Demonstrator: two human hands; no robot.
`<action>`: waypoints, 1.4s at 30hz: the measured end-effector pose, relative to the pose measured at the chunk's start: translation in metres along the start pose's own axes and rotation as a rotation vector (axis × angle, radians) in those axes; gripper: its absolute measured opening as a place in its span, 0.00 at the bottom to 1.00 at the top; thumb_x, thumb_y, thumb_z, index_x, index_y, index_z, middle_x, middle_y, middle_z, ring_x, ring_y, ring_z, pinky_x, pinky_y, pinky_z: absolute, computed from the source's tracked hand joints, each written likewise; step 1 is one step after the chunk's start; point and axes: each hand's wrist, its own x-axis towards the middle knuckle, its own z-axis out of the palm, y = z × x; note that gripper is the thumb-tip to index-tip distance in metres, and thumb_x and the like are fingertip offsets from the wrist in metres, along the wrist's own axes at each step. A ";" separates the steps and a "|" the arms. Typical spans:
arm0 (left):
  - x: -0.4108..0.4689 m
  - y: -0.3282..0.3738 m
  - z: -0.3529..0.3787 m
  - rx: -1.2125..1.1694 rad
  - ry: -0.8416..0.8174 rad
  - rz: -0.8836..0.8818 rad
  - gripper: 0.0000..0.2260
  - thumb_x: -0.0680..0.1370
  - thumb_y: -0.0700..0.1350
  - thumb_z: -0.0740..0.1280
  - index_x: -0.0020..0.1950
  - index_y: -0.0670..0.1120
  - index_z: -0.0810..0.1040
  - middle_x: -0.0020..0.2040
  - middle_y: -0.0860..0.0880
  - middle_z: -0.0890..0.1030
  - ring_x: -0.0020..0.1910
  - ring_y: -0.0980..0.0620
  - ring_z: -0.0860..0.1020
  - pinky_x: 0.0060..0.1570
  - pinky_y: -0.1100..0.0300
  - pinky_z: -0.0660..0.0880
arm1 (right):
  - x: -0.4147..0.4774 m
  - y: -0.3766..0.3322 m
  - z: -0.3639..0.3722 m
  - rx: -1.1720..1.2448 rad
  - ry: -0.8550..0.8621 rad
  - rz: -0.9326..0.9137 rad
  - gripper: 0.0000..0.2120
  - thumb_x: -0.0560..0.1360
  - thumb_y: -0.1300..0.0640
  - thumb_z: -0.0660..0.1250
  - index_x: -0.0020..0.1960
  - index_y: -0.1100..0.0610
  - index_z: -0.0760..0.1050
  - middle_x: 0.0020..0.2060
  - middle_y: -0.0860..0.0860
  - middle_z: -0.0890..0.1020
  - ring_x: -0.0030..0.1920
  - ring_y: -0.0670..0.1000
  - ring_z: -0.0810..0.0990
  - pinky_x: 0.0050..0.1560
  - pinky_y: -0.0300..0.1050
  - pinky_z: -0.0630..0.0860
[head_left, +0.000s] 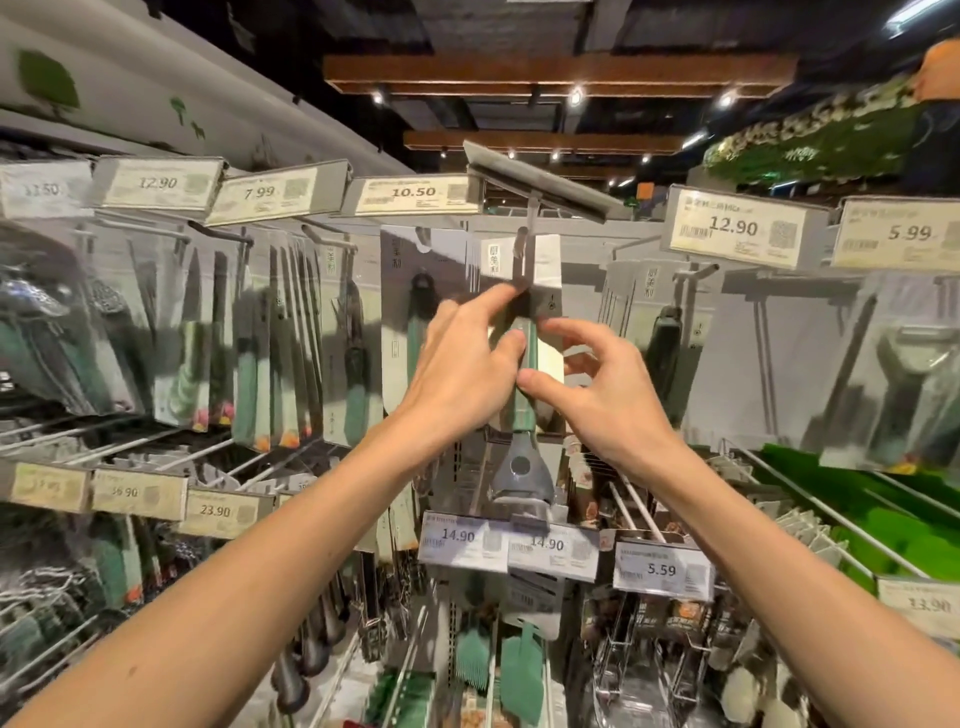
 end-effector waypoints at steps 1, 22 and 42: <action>0.003 0.001 0.003 0.034 -0.019 -0.013 0.19 0.83 0.47 0.61 0.75 0.54 0.68 0.68 0.46 0.72 0.66 0.47 0.72 0.67 0.51 0.67 | 0.004 0.004 0.003 -0.034 0.009 0.007 0.25 0.71 0.53 0.76 0.66 0.54 0.75 0.58 0.48 0.78 0.52 0.46 0.77 0.51 0.33 0.74; 0.019 0.004 0.005 0.149 -0.191 -0.072 0.16 0.82 0.39 0.62 0.71 0.43 0.70 0.61 0.45 0.79 0.54 0.47 0.79 0.51 0.55 0.74 | 0.007 0.024 -0.006 -0.227 -0.048 0.165 0.24 0.74 0.54 0.73 0.68 0.57 0.74 0.61 0.52 0.80 0.62 0.50 0.78 0.64 0.46 0.73; -0.252 0.009 -0.091 0.680 -0.500 0.084 0.11 0.79 0.57 0.66 0.42 0.52 0.73 0.30 0.56 0.71 0.35 0.48 0.74 0.35 0.56 0.67 | -0.294 -0.032 -0.015 -0.231 -0.371 0.098 0.19 0.69 0.40 0.72 0.52 0.50 0.73 0.41 0.43 0.74 0.39 0.44 0.72 0.43 0.45 0.72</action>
